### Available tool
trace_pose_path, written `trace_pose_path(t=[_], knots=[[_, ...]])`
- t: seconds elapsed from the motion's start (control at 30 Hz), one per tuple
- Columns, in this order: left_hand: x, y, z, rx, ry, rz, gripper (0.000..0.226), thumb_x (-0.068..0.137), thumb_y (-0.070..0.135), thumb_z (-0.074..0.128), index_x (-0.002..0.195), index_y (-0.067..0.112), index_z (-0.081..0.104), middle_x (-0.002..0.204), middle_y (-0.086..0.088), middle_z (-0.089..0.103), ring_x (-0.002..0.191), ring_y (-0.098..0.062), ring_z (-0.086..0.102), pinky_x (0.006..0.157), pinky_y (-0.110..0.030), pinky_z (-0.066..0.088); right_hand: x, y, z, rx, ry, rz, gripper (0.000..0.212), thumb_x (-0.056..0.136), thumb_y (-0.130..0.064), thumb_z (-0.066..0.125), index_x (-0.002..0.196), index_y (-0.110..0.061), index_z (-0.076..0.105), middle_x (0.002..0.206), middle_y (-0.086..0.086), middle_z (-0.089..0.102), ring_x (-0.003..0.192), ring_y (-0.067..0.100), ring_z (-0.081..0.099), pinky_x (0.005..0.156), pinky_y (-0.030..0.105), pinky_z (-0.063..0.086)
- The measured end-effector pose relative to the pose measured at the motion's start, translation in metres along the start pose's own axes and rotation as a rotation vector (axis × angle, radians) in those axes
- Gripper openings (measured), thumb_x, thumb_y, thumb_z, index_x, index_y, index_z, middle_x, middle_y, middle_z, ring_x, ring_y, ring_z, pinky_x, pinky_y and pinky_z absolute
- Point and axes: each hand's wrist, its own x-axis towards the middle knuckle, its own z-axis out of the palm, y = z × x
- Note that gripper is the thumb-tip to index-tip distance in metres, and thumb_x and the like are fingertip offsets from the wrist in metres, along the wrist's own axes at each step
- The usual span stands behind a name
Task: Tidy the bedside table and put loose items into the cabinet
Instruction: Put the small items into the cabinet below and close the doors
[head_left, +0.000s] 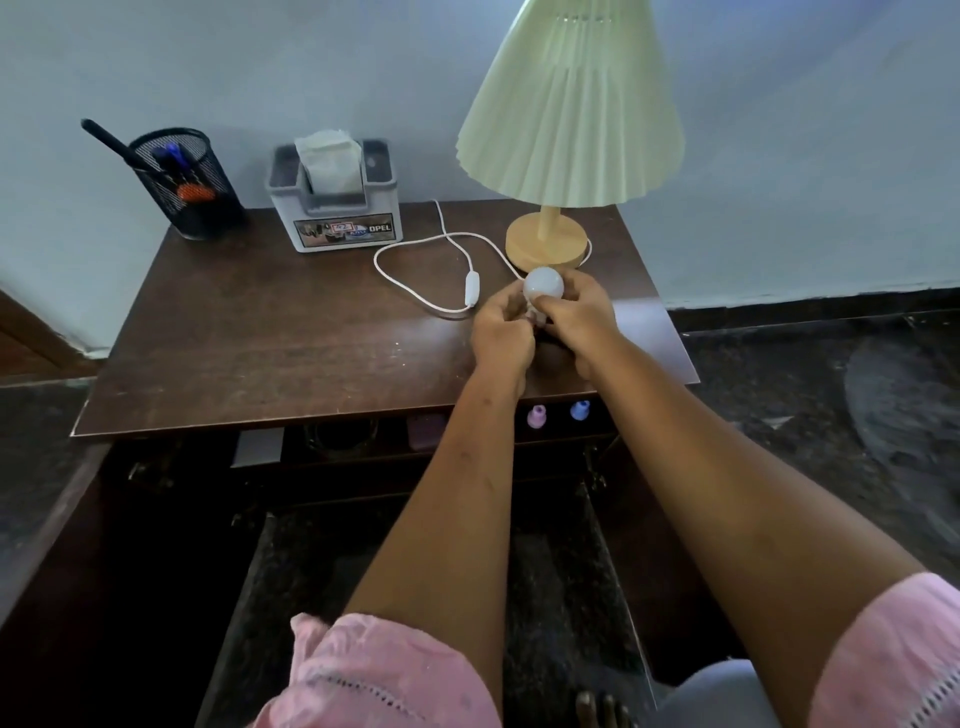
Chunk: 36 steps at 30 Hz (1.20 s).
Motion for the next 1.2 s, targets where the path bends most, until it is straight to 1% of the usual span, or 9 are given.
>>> trace_pose_path(t=[0.13,0.23,0.37,0.5,0.6,0.77,0.97,1.07,1.2], knots=[[-0.029,0.007,-0.007,-0.074,0.034,-0.063,0.035,0.090,-0.008,0.048,0.119,0.008,0.060,0.117,-0.011,0.067,0.107,-0.024,0.065,0.093,-0.034,0.053,-0.023,-0.002,-0.010,-0.065,-0.078,-0.021,0.052,0.077,-0.008,0.073,0.125,-0.017,0.055,0.114,0.005,0.064,0.105,0.022,0.064,0.091,0.040,0.055],[-0.057,0.013,-0.017,-0.114,0.037,-0.139,0.031,0.091,-0.010,0.044,0.113,0.005,0.060,0.106,-0.014,0.067,0.087,-0.020,0.065,0.078,-0.028,0.055,-0.050,-0.003,-0.019,-0.198,-0.105,-0.077,0.056,0.073,-0.015,0.078,0.125,-0.021,0.056,0.117,0.004,0.063,0.105,0.018,0.061,0.091,0.036,0.054],[-0.096,0.023,-0.036,-0.086,0.060,-0.228,0.034,0.088,-0.007,0.042,0.112,0.007,0.062,0.084,-0.009,0.064,0.069,-0.018,0.058,0.061,-0.027,0.054,-0.096,-0.006,-0.027,-0.209,-0.281,-0.009,0.052,0.075,-0.010,0.075,0.122,-0.020,0.056,0.113,0.002,0.065,0.086,0.011,0.064,0.082,0.043,0.056],[-0.132,0.018,-0.053,-0.115,0.116,-0.359,0.027,0.092,0.016,0.050,0.114,0.007,0.062,0.095,-0.011,0.064,0.071,-0.019,0.059,0.065,-0.032,0.054,-0.131,0.003,-0.031,-0.269,-0.408,-0.024,0.051,0.076,-0.006,0.074,0.120,-0.020,0.054,0.117,0.010,0.062,0.084,0.021,0.060,0.070,0.038,0.050],[-0.145,0.003,-0.062,-0.076,0.130,-0.431,0.039,0.090,0.030,0.060,0.122,0.008,0.058,0.114,-0.015,0.063,0.094,-0.027,0.063,0.065,-0.036,0.055,-0.149,0.016,-0.029,-0.424,-0.463,-0.035,0.051,0.078,-0.007,0.074,0.123,-0.020,0.055,0.114,0.004,0.062,0.096,0.016,0.059,0.062,0.023,0.051],[-0.146,-0.012,-0.074,-0.002,0.170,-0.500,0.047,0.091,0.017,0.061,0.134,0.005,0.046,0.130,-0.020,0.053,0.110,-0.034,0.057,0.079,-0.037,0.053,-0.152,0.046,-0.017,-0.416,-0.557,0.118,0.055,0.080,0.001,0.070,0.129,-0.016,0.051,0.121,0.013,0.059,0.104,0.026,0.063,0.073,0.031,0.058],[-0.120,-0.038,-0.072,-0.020,0.209,-0.535,0.058,0.086,-0.002,0.059,0.139,-0.001,0.035,0.136,-0.023,0.046,0.124,-0.038,0.048,0.102,-0.049,0.043,-0.132,0.069,-0.002,-0.327,-0.618,0.247,0.046,0.080,-0.008,0.071,0.122,-0.013,0.054,0.114,0.016,0.063,0.093,0.025,0.064,0.090,0.044,0.053],[-0.098,-0.053,-0.065,-0.067,0.200,-0.554,0.044,0.085,-0.003,0.060,0.128,-0.003,0.050,0.128,-0.022,0.055,0.115,-0.035,0.055,0.100,-0.046,0.046,-0.109,0.084,0.004,-0.367,-0.521,0.229,0.032,0.080,-0.013,0.067,0.110,-0.021,0.058,0.119,0.013,0.061,0.101,0.028,0.064,0.089,0.045,0.053],[-0.080,-0.067,-0.056,-0.055,0.183,-0.485,0.037,0.096,0.008,0.044,0.131,-0.001,0.050,0.099,-0.007,0.054,0.065,-0.011,0.051,0.080,-0.030,0.045,-0.076,0.099,0.011,-0.601,-0.424,0.085,0.031,0.085,-0.011,0.060,0.116,-0.014,0.060,0.125,0.016,0.059,0.114,0.034,0.059,0.097,0.045,0.050]])
